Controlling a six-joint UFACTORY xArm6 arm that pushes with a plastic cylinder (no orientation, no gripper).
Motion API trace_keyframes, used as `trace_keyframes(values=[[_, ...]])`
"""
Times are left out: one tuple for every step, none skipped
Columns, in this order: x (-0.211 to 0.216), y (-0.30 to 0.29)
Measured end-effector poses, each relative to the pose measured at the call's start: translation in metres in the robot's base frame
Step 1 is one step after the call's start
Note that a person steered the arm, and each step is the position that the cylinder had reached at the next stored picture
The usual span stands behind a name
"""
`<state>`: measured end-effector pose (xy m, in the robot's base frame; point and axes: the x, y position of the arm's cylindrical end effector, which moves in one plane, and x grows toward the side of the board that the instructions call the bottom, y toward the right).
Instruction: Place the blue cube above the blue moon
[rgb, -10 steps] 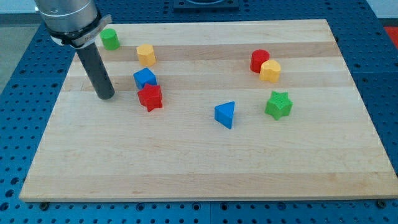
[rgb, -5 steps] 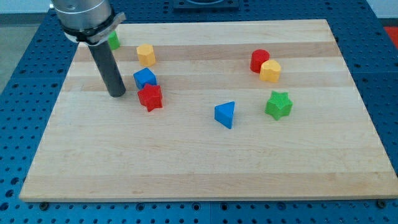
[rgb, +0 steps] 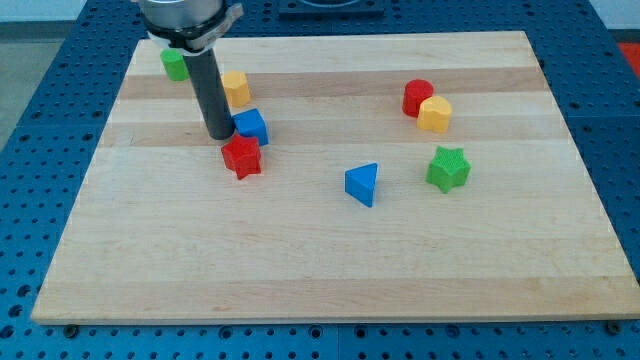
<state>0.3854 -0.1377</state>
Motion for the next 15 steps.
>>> trace_keyframes(values=[[0.0,0.014],[0.0,0.02],[0.0,0.021],[0.001,0.024],[0.011,0.042],[0.012,0.045],[0.012,0.045],[0.012,0.056],[0.012,0.075],[0.012,0.09],[0.012,0.093],[0.01,0.092],[0.003,0.075],[0.001,0.039],[0.001,0.0]])
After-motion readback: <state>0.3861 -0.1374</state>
